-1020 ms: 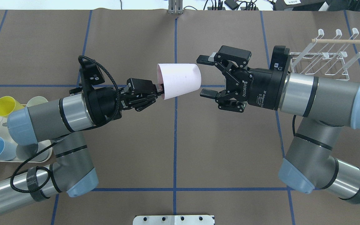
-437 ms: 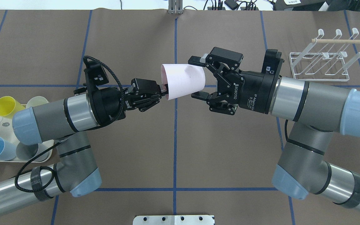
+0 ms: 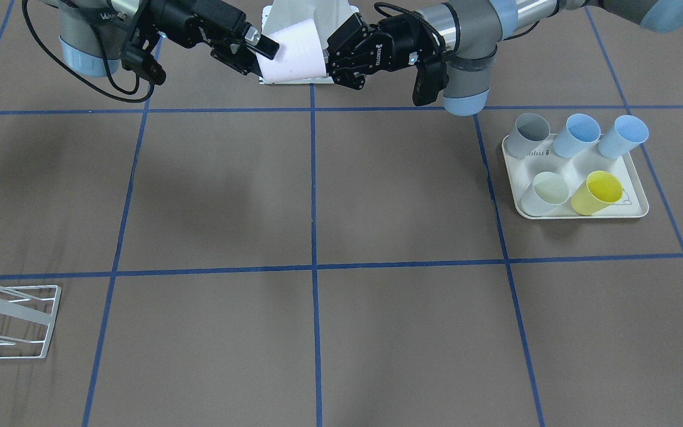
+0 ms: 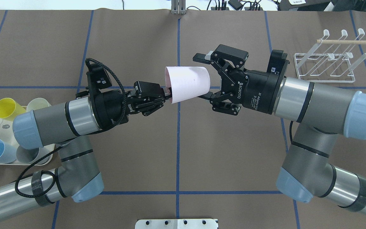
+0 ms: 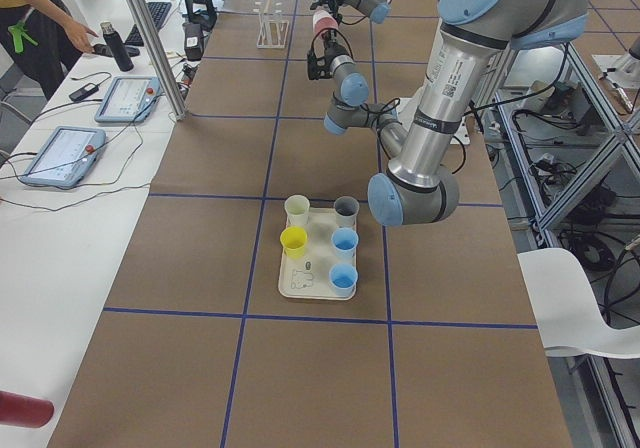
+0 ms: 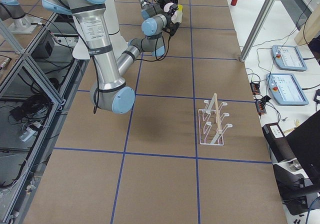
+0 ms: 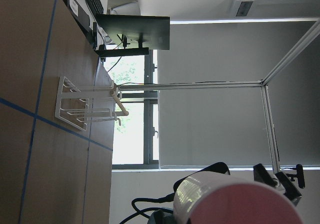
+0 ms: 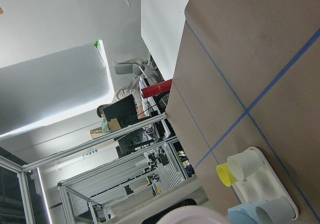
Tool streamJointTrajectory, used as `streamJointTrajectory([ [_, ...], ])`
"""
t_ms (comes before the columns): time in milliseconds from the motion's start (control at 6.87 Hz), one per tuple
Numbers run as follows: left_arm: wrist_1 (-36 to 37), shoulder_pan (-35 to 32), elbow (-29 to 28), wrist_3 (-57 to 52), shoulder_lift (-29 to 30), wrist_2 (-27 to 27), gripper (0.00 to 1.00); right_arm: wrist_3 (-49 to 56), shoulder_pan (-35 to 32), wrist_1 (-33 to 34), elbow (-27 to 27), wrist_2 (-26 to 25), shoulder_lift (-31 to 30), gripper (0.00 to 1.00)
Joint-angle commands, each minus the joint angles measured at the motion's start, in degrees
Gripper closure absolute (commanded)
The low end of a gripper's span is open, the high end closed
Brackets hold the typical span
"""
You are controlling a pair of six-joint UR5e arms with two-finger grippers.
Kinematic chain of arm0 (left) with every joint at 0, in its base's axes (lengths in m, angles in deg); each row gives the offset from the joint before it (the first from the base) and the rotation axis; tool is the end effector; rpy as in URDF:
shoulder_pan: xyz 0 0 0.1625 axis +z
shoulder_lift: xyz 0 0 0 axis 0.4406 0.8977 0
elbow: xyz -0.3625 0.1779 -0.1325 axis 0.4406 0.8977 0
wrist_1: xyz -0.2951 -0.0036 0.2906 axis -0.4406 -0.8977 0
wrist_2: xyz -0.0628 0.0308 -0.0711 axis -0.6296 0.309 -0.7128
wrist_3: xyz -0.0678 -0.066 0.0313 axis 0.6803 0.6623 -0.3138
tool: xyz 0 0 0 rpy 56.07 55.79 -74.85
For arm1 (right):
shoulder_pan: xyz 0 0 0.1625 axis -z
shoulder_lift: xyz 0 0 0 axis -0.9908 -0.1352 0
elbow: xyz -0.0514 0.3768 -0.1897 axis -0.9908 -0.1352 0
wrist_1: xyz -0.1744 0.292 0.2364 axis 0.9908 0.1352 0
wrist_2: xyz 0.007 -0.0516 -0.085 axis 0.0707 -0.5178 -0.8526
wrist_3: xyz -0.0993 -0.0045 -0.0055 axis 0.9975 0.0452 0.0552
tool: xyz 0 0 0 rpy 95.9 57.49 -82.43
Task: Transfer IKEA cup to right arm and place on rack
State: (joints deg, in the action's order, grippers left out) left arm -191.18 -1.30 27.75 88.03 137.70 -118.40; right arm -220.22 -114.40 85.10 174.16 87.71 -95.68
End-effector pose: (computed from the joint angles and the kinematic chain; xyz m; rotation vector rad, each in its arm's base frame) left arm 0.4252 -0.3675 0.1765 0.1889 2.3088 -0.3657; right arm -0.3502 -0.3701 0.1681 -0.2083 -2.0749 0.7406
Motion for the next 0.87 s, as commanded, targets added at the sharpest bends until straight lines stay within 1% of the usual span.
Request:
streamJointTrajectory([
  [0, 0.0, 0.8, 0.0, 0.7, 0.1, 1.7, 1.0, -0.7, 0.1, 0.0, 0.0, -0.2, 0.0, 0.0],
  [146, 0.0, 1.0, 0.1, 0.7, 0.1, 1.9, 1.0, -0.7, 0.3, 0.0, -0.1, -0.2, 0.0, 0.01],
  [291, 0.0, 1.0, 0.1, 0.6, 0.0, 1.9, 1.0, -0.7, 0.5, 0.0, 0.0, -0.3, 0.0, 0.09],
  [437, 0.0, 1.0, 0.2, 0.6, 0.0, 1.9, 1.0, -1.7, 0.8, 0.0, 0.1, -1.0, 0.0, 0.73],
  [583, -0.1, 0.9, 0.4, 0.6, -0.1, 1.9, 1.0, -1.8, 0.9, -0.1, 0.1, -1.0, 0.0, 1.0],
  [728, -0.2, 0.9, 0.4, 0.6, -0.2, 1.9, 0.66, -1.9, 0.9, 0.0, 0.2, -1.0, 0.1, 1.0],
])
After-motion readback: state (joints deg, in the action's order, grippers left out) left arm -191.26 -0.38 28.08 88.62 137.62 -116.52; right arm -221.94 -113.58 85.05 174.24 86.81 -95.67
